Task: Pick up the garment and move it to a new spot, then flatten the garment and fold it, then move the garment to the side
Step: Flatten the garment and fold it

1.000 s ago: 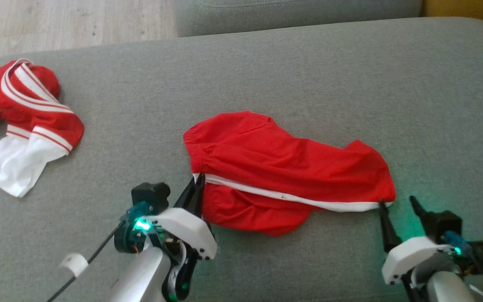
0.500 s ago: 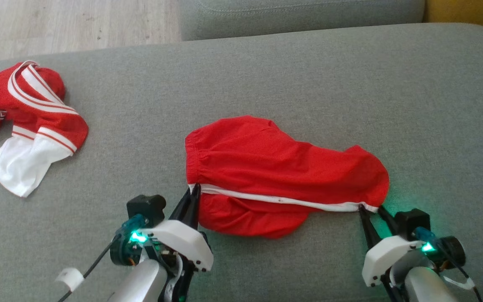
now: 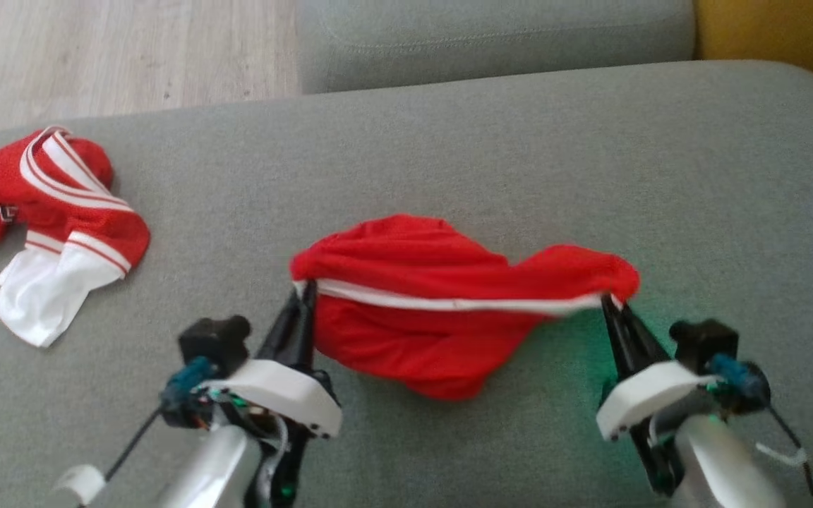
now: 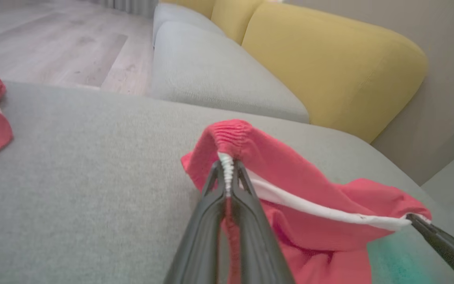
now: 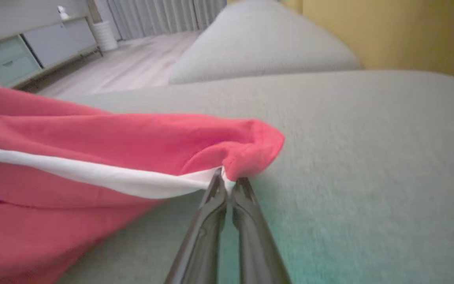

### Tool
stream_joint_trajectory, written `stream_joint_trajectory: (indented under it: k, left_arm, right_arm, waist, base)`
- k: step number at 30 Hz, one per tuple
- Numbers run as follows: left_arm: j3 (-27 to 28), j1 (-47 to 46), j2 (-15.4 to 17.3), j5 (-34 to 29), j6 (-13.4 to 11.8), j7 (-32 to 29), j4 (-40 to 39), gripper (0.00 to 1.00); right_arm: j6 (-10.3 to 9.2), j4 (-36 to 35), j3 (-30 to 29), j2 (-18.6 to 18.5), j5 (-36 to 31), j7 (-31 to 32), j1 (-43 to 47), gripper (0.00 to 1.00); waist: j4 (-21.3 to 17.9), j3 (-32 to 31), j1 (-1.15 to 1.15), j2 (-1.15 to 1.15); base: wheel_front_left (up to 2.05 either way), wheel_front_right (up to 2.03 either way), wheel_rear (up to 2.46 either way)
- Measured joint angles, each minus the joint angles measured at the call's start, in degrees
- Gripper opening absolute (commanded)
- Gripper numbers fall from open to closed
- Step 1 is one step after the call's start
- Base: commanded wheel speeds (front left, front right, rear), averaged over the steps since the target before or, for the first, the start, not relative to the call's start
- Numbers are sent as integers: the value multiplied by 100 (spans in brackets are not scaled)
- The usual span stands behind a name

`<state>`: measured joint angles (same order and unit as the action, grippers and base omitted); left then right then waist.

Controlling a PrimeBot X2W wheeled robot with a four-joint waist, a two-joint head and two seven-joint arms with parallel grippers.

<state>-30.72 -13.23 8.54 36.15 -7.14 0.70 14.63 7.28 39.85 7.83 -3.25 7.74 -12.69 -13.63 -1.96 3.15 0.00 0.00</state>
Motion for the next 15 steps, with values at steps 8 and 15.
stream_joint_trajectory:
  k: [8, 15]
  left_arm:
    - [378, -21, 511, -147, -220, 52, -1369, 0]
    - [691, -419, 1123, -404, -331, -389, -2913, 0]
  right_arm:
    - [0, -2256, 414, -397, 837, 658, -3, 0]
    - [0, -4461, 107, -726, 1145, 1647, 2, 0]
  waist:
    - [-215, -323, 0, 0]
    - [-331, -495, 0, 0]
  base:
    - [0, 0, 0]
    - [0, 0, 0]
